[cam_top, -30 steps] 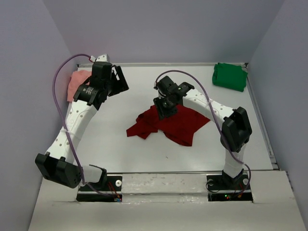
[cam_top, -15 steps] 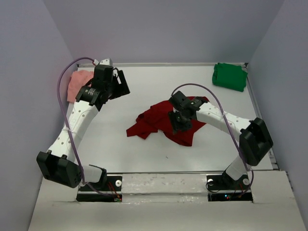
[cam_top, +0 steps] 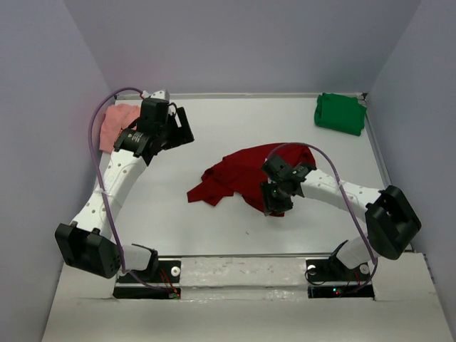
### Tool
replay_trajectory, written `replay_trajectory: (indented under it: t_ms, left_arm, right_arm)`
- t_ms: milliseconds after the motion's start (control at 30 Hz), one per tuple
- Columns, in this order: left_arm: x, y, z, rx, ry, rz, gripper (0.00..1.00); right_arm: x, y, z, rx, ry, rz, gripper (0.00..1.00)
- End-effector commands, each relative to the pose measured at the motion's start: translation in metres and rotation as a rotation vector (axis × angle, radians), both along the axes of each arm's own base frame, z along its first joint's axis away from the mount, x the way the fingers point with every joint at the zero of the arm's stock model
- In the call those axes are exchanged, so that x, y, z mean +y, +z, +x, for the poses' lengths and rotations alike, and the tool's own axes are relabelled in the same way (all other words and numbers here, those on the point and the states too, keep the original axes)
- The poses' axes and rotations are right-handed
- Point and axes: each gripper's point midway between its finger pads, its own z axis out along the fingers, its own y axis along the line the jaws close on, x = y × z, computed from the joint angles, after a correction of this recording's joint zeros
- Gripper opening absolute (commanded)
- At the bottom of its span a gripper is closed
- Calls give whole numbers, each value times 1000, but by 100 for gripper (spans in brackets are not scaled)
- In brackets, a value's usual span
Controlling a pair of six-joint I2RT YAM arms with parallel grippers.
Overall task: Fold and stack the t-shirts
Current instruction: Flatten out the tshirt
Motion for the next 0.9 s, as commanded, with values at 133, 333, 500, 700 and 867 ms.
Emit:
replay_trajectory:
  t_ms: [133, 333, 500, 700, 867]
  left_arm:
    - [-4, 25, 0, -73, -38, -25, 86]
    - [-3, 32, -3, -86, -40, -32, 86]
    - [-1, 45, -9, -108, -46, -32, 86]
    - [1, 64, -15, -144, -55, -30, 87]
    - [2, 61, -16, -141, -59, -24, 89]
  right_arm:
    - [12, -4, 2, -33, -27, 73, 49]
    - [16, -13, 7, -25, -27, 58, 49]
    - [23, -20, 12, -18, -21, 71, 49]
    - [30, -24, 19, -20, -16, 73, 49]
    - [34, -22, 25, -29, -11, 72, 49]
